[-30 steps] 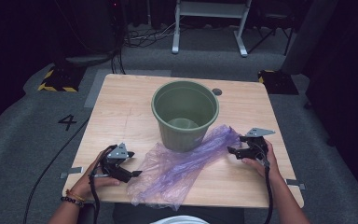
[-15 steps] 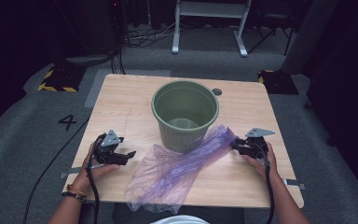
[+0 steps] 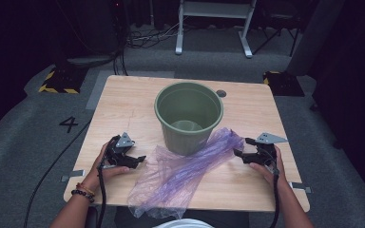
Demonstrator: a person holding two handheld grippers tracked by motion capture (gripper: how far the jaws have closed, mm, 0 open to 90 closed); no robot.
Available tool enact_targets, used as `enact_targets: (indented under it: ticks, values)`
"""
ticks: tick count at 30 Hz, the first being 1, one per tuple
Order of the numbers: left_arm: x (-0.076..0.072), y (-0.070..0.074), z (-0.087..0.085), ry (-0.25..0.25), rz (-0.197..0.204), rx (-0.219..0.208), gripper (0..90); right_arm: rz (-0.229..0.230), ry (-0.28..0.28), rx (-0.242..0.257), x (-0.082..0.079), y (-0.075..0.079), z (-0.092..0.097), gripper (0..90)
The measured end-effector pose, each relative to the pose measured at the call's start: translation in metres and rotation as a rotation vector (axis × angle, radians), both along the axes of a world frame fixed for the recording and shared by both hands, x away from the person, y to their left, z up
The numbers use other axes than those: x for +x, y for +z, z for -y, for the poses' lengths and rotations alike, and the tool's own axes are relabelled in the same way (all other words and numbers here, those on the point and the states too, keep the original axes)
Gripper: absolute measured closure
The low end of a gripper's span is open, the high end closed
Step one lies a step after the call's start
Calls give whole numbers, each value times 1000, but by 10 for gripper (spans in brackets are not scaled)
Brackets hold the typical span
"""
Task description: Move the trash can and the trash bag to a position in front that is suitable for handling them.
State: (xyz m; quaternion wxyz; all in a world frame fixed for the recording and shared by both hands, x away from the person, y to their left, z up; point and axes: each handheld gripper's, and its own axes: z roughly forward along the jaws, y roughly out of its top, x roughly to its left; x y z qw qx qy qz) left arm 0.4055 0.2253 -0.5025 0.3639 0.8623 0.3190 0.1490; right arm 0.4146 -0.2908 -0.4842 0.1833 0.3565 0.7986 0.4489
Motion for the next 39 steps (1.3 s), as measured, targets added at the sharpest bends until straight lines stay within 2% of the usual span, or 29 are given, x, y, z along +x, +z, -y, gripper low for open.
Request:
enact_targets:
  ticks: [1,5,8,11,14,16,21,25,27,29,34,39]
  values:
    - [0,0,0,-2,-4,-1,204,34,28,2,-6,6,-5,186]
    - [0,-1,0,-2,-26,-15,203,105,131,8,-17,19,-23,175]
    - [0,0,0,-6,-26,-13,203,133,199,-14,-19,23,-43,157]
    - [0,-1,0,-5,-28,-15,204,110,236,-59,-14,18,-59,156]
    - [0,-1,1,-3,-27,-16,204,53,250,-101,-6,5,-67,157]
    - [0,-1,1,-4,-28,-16,203,7,240,-126,-1,-4,-68,158]
    - [0,-1,1,-4,-29,-18,202,-56,224,-145,7,-18,-67,162]
    - [0,-1,2,-5,-28,-18,203,-79,220,-163,8,-19,-69,186]
    - [-1,-1,2,-3,-26,-19,204,-96,216,-153,10,-19,-69,204]
    - [-1,-1,2,1,-24,-17,207,-93,205,-145,11,-19,-67,247]
    - [-2,-1,2,6,-22,-14,208,-78,170,-123,11,-18,-65,463]
    - [-2,-1,2,7,-24,-17,208,-74,153,-112,11,-18,-64,624]
